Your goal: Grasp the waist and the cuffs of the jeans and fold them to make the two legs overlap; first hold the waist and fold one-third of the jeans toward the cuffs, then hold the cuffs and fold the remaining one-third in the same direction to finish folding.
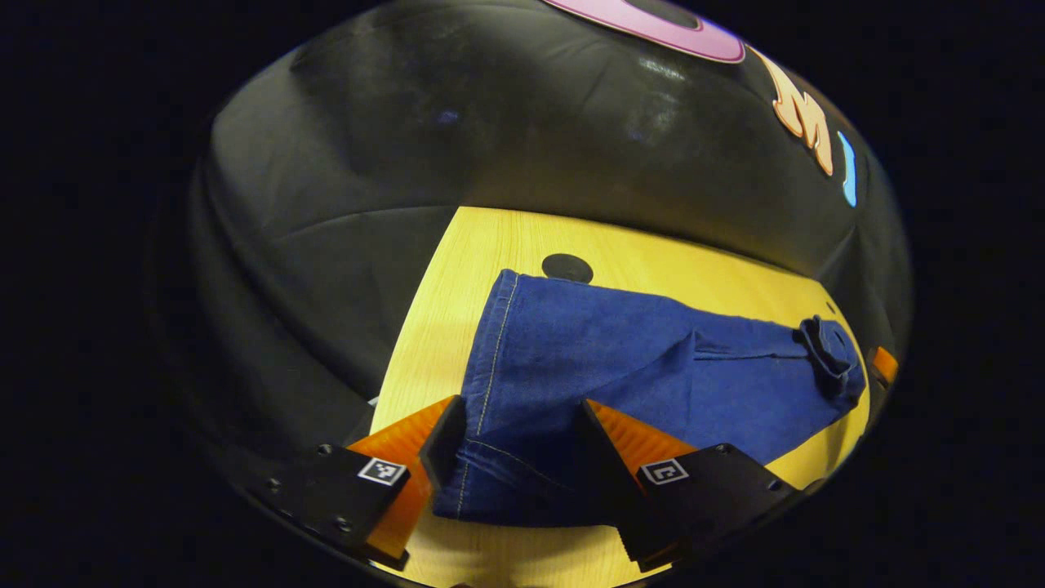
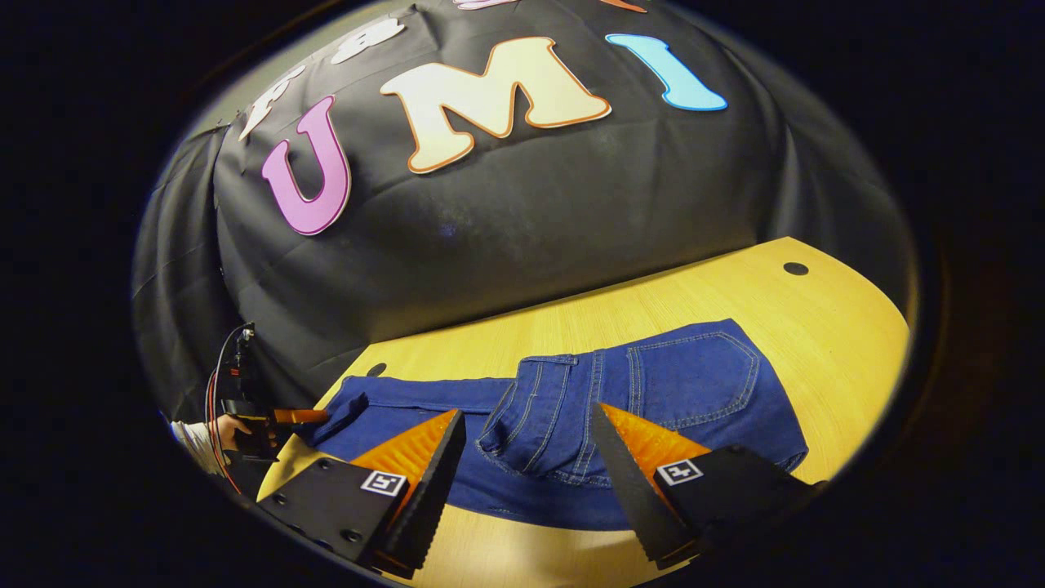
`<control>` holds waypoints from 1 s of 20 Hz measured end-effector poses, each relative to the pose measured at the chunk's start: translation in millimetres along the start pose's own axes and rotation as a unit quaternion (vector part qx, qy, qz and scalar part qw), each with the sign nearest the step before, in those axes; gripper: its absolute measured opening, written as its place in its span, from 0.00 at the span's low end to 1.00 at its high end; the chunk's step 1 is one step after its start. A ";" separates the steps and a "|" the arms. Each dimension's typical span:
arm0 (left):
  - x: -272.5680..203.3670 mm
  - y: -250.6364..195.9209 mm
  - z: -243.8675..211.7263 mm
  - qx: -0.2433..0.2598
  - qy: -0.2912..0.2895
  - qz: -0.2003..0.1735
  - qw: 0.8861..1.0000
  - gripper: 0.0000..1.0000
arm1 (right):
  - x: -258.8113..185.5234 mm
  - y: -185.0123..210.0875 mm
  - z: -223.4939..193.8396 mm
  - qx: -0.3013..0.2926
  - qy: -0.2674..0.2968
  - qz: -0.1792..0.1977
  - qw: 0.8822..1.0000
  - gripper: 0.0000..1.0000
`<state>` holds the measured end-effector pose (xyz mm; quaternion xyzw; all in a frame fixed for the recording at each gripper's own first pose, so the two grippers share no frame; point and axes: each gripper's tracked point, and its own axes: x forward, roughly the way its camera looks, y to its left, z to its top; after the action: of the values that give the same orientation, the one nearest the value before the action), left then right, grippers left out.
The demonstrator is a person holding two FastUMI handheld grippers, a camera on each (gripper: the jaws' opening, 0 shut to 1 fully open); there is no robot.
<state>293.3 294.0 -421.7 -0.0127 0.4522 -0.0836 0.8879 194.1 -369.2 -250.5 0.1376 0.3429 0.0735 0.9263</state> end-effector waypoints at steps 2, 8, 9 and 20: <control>3.1 10.4 -2.6 0.003 0.002 0.015 1.000 0.77 | -1.5 -0.1 -2.6 0.001 0.002 -0.001 1.000 0.95; 6.7 -18.8 10.8 -0.079 -0.047 -0.010 0.996 0.07 | -13.3 -6.9 3.1 -0.013 -0.009 -0.002 1.000 0.94; 6.3 -15.3 12.2 -0.093 -0.053 -0.009 0.994 0.00 | -15.3 -9.4 6.0 -0.011 -0.013 -0.001 1.000 0.94; -61.1 -91.0 77.0 -0.154 -0.100 -0.048 0.982 0.00 | -67.9 -59.9 57.0 -0.014 -0.032 -0.002 0.999 0.93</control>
<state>307.7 210.0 -318.4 -0.1794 0.3672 -0.0534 0.9111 182.7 -453.4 -185.6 0.1266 0.3119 0.0721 0.9389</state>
